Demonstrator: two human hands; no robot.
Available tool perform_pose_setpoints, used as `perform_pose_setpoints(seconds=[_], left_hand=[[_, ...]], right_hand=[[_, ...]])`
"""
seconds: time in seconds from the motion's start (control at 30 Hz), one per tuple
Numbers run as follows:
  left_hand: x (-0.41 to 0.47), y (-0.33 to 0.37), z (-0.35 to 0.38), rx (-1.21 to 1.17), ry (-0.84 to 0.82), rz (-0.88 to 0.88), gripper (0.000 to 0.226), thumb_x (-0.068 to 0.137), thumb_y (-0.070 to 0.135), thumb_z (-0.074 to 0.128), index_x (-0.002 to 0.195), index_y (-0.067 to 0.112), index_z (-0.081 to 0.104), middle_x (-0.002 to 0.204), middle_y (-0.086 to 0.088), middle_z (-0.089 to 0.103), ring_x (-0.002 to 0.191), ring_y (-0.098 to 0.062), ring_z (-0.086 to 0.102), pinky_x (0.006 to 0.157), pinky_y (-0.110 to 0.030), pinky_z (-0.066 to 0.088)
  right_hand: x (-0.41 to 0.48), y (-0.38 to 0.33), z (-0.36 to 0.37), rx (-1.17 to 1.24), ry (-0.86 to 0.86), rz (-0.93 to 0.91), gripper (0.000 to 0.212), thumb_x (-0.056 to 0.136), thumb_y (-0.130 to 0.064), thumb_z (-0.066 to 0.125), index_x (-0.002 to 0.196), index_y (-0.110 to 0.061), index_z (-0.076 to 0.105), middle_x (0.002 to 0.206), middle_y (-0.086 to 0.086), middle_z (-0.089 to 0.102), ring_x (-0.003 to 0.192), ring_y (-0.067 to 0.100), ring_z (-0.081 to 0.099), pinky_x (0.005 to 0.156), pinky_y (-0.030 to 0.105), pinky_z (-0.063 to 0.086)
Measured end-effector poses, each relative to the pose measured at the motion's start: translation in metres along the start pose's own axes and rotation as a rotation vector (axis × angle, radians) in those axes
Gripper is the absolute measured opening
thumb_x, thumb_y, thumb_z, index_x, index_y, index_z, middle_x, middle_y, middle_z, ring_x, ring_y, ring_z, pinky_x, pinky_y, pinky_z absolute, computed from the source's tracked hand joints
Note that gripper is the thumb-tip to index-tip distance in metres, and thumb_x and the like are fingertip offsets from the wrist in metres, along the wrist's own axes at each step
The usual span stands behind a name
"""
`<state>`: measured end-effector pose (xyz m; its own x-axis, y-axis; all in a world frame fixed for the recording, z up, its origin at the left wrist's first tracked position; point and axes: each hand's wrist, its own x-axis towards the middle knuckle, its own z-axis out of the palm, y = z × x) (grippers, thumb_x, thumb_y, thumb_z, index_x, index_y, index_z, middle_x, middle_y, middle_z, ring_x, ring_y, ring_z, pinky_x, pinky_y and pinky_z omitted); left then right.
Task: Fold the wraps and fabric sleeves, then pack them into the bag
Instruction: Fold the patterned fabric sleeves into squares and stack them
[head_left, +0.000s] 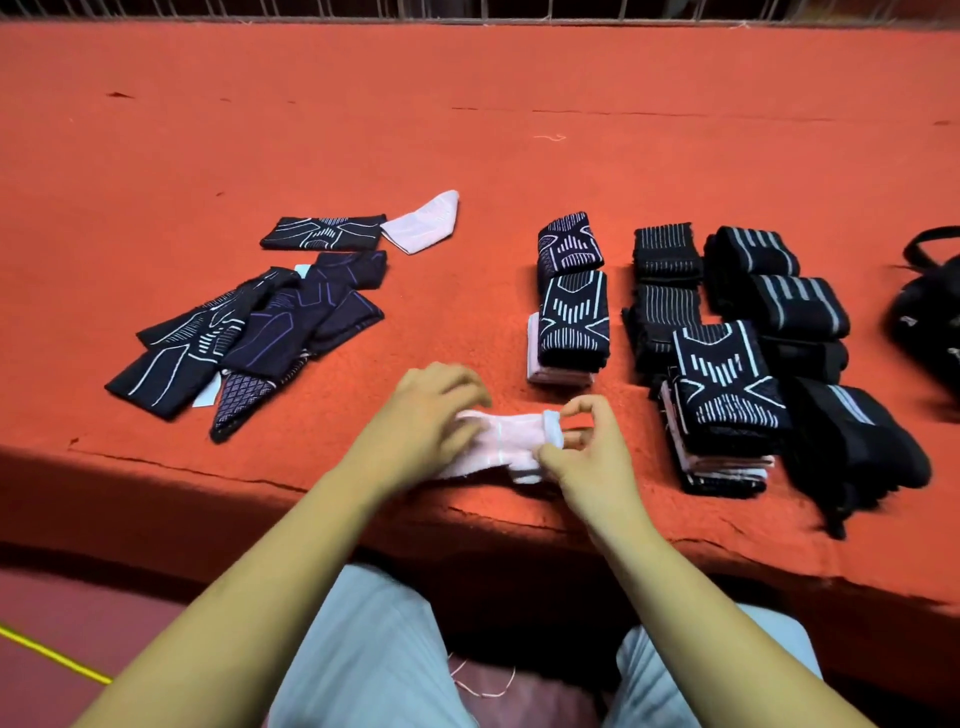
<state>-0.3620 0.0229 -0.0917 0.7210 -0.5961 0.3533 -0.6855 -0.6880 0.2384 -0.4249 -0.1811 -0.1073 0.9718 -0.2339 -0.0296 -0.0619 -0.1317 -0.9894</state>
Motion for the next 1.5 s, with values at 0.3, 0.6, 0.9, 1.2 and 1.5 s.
perform_pose_setpoints(seconds=[0.3,0.6,0.9,1.2,1.5], left_hand=[[-0.033,-0.003,0.025,-0.214,-0.245,-0.015,0.047,0.089,0.043,0.053,0.127,0.018,0.066,0.143,0.003,0.056,0.132,-0.008,0.048,0.114,-0.021,0.03],[-0.02,-0.002,0.019,-0.17,-0.17,-0.034,0.043,0.095,0.041,0.041,0.119,0.021,0.07,0.125,0.005,0.069,0.115,-0.012,0.062,0.1,-0.025,0.044],[-0.029,-0.03,0.006,-0.327,0.108,-0.286,0.015,0.089,0.019,0.054,0.092,0.021,0.069,0.076,0.008,0.068,0.073,-0.008,0.063,0.073,-0.032,0.048],[0.013,-0.015,-0.036,-0.593,-0.029,-0.271,0.014,0.091,0.022,0.056,0.09,0.02,0.07,0.077,0.022,0.068,0.075,0.007,0.055,0.074,-0.015,0.043],[0.003,-0.024,0.01,0.017,-0.167,-0.071,0.024,0.085,0.036,0.056,0.104,0.027,0.068,0.104,0.006,0.061,0.098,-0.02,0.056,0.085,-0.041,0.039]], right_hand=[[0.001,0.009,-0.023,-0.891,-0.322,-0.54,0.034,0.08,-0.027,0.048,0.097,-0.021,0.076,0.13,0.009,0.049,0.128,0.028,0.042,0.106,0.043,0.034],[0.006,0.002,-0.011,-0.915,-0.266,-0.64,0.014,0.075,-0.04,0.073,0.085,-0.03,0.076,0.129,0.005,0.053,0.124,0.031,0.045,0.101,0.046,0.035],[0.005,-0.001,-0.033,-0.478,-0.162,-0.694,0.008,0.086,-0.022,0.061,0.089,-0.018,0.069,0.111,-0.007,0.056,0.11,0.016,0.053,0.097,0.034,0.038],[0.009,-0.031,-0.022,0.065,-0.07,-0.368,0.02,0.096,0.004,0.054,0.089,-0.014,0.059,0.079,-0.007,0.062,0.07,-0.003,0.056,0.07,0.013,0.046],[0.018,0.005,-0.019,-0.415,-0.25,-0.097,0.029,0.09,0.007,0.052,0.093,-0.011,0.074,0.09,-0.003,0.071,0.084,0.003,0.062,0.075,0.012,0.043]])
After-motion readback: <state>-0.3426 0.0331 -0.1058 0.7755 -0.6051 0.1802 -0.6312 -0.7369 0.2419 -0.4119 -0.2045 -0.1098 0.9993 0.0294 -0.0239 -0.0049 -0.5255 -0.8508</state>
